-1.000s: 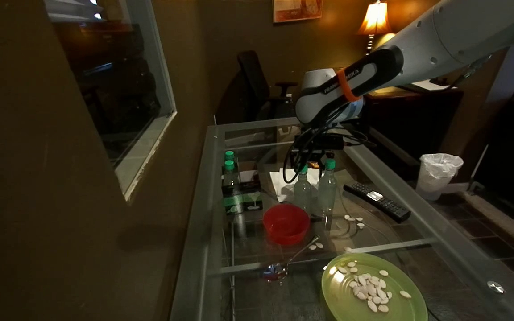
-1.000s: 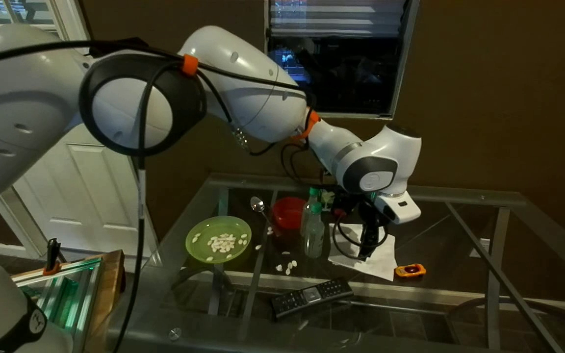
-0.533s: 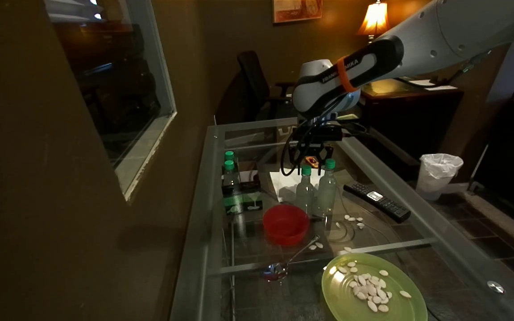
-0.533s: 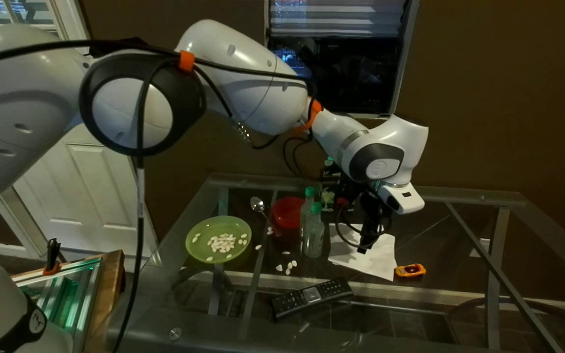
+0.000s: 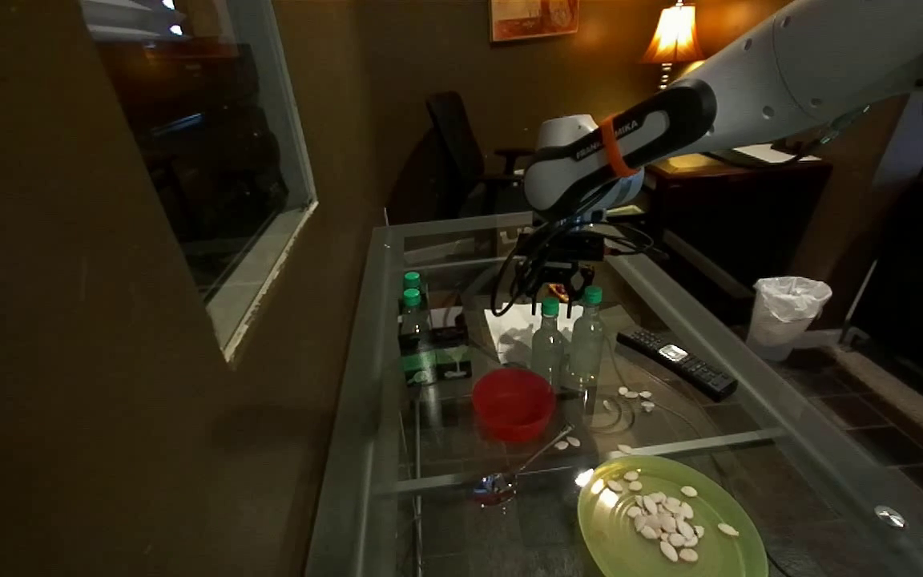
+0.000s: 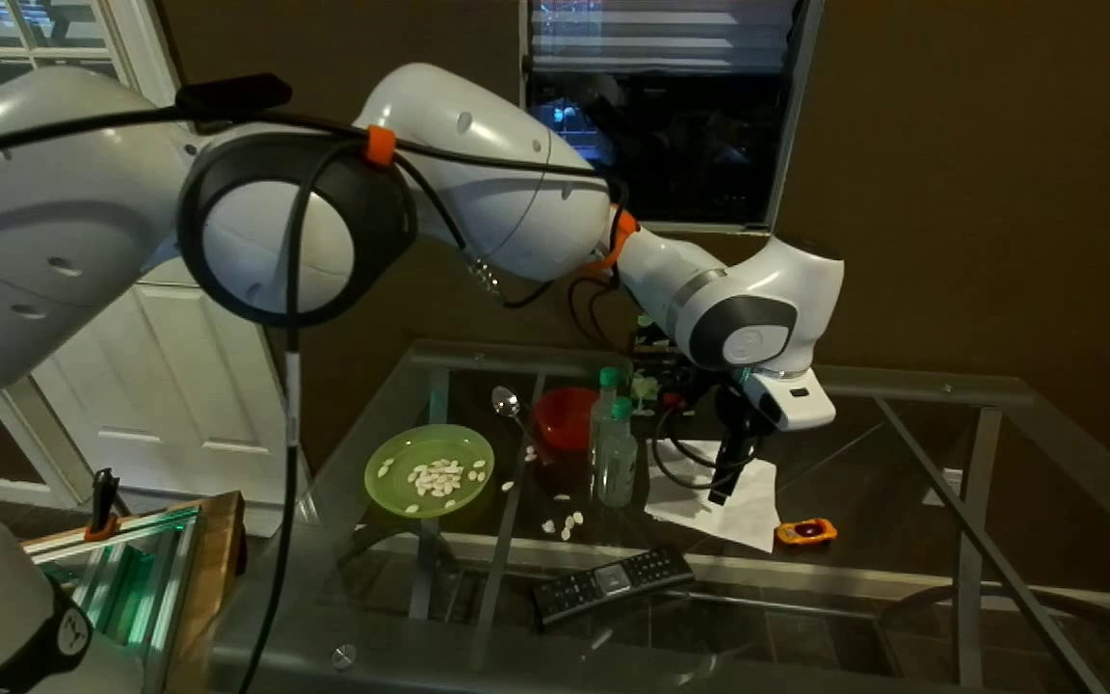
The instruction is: Use the napkin to push the grains on the table slightly to the left
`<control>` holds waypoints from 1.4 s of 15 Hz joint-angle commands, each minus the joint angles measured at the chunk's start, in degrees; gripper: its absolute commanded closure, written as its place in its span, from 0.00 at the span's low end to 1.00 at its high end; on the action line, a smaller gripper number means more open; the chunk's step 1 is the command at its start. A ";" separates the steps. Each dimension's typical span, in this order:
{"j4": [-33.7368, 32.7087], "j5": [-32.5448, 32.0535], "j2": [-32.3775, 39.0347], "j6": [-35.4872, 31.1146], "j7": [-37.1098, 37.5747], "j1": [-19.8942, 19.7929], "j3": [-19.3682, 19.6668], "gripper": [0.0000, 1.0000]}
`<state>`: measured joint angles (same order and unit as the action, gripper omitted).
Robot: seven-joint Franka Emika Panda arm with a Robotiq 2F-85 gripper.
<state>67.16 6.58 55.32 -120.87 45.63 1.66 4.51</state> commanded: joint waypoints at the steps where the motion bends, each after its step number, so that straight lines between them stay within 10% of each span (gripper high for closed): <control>1: -2.78 1.11 3.26 -1.61 1.82 0.05 0.18 0.32; 9: -2.65 0.09 2.53 -2.19 2.13 0.87 0.56 0.96; 21: -1.22 -1.01 -2.23 -1.87 0.94 2.39 0.76 1.00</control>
<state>64.64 6.22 54.80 -122.93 46.71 3.62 4.77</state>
